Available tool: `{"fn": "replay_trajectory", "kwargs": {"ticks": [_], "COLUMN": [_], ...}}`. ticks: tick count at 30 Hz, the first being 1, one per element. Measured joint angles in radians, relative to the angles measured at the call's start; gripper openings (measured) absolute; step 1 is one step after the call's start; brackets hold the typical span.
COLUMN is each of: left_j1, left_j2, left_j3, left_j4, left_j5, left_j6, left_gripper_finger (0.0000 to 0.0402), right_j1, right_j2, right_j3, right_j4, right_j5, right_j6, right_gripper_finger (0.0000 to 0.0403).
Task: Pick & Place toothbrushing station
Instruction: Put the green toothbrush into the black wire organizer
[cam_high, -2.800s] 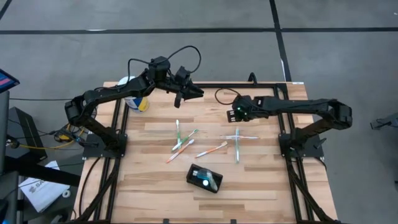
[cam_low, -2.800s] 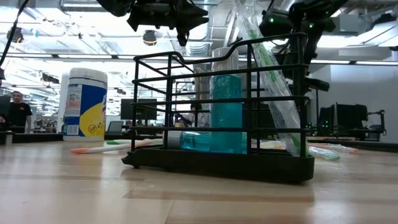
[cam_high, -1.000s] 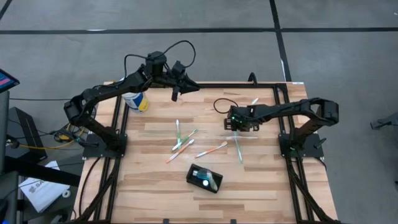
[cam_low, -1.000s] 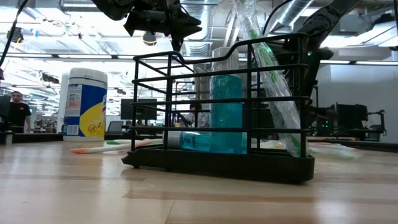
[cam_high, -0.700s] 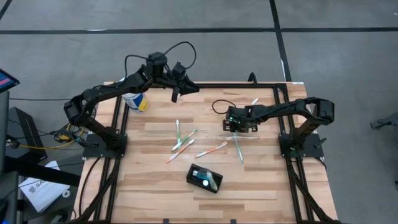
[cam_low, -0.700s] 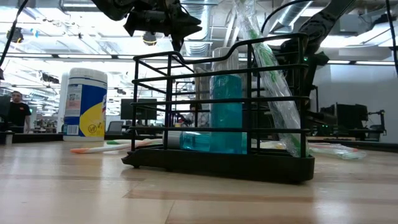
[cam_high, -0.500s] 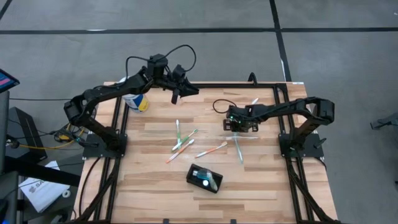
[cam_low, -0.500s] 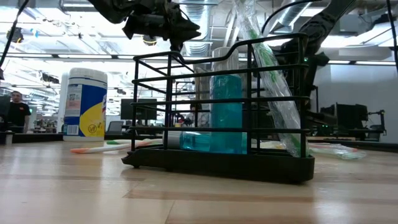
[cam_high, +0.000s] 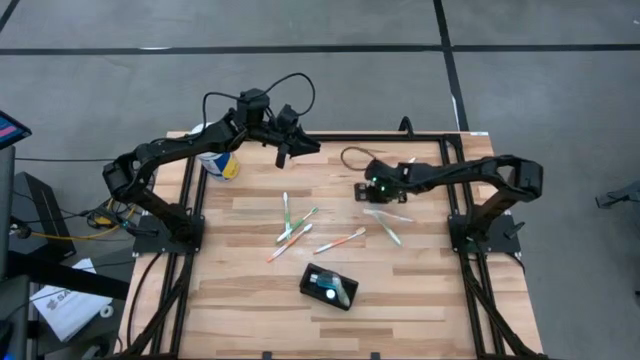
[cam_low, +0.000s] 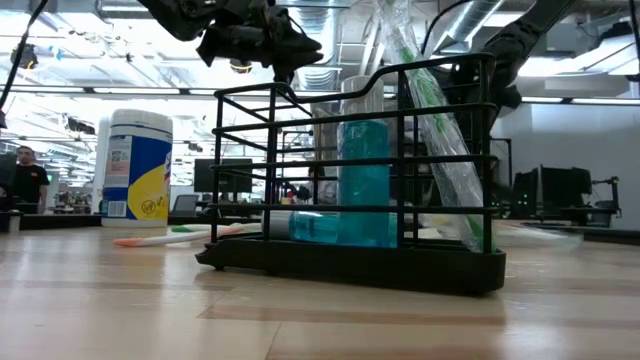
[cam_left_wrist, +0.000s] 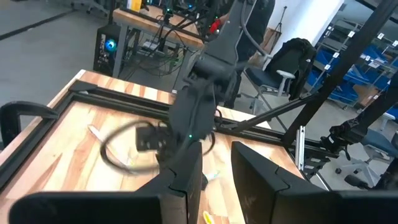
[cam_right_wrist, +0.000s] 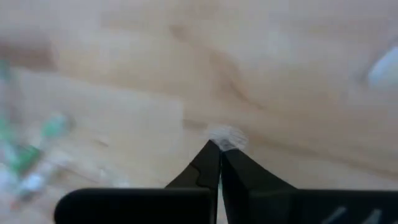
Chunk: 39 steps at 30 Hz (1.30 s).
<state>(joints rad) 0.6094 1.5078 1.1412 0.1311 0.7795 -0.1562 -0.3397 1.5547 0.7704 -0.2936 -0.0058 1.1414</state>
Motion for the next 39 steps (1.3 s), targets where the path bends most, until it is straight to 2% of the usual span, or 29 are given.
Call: {"fn": "replay_trajectory", "kwargs": {"ticks": [6, 9, 16, 22, 25, 28, 33, 36, 39], "left_j1": [0.0, 0.0, 0.01, 0.019, 0.018, 0.011, -0.006, -0.022, -0.037], "left_j2": [0.0, 0.0, 0.0, 0.0, 0.0, 0.0, 0.0, 0.0, 0.0], "left_j3": [0.0, 0.0, 0.0, 0.0, 0.0, 0.0, 0.0, 0.0, 0.0], "left_j4": [0.021, 0.04, 0.089, 0.104, 0.104, 0.114, 0.12, 0.124, 0.126], "left_j5": [0.0, 0.0, -0.013, -0.046, -0.047, -0.059, -0.069, -0.075, -0.076], "left_j6": [-0.002, -0.006, -0.006, -0.007, -0.011, -0.038, -0.048, -0.035, -0.035], "left_gripper_finger": [0.0081, 0.0081, 0.0081, 0.0081, 0.0081, 0.0081, 0.0081, 0.0081, 0.0081], "right_j1": [-0.042, -0.056, -0.024, 0.094, 0.194, 0.342, 0.673, 0.853, 0.983], "right_j2": [-0.101, -0.165, -0.309, -0.442, -0.492, -0.532, -0.552, -0.517, -0.449], "right_j3": [0.001, 0.001, 0.017, 0.117, 0.142, 0.153, 0.153, 0.153, 0.153], "right_j4": [0.177, 0.324, 0.672, 0.649, 0.647, 0.649, 0.686, 0.745, 0.841], "right_j5": [0.119, 0.172, 0.243, 0.254, 0.316, 0.478, 0.842, 1.07, 1.24], "right_j6": [-0.093, -0.172, -0.45, -0.685, -0.759, -0.829, -0.957, -1.014, -1.078], "right_gripper_finger": [0.0, 0.0, 0.0, 0.0, 0.0, 0.0, 0.0, 0.0, 0.0]}}
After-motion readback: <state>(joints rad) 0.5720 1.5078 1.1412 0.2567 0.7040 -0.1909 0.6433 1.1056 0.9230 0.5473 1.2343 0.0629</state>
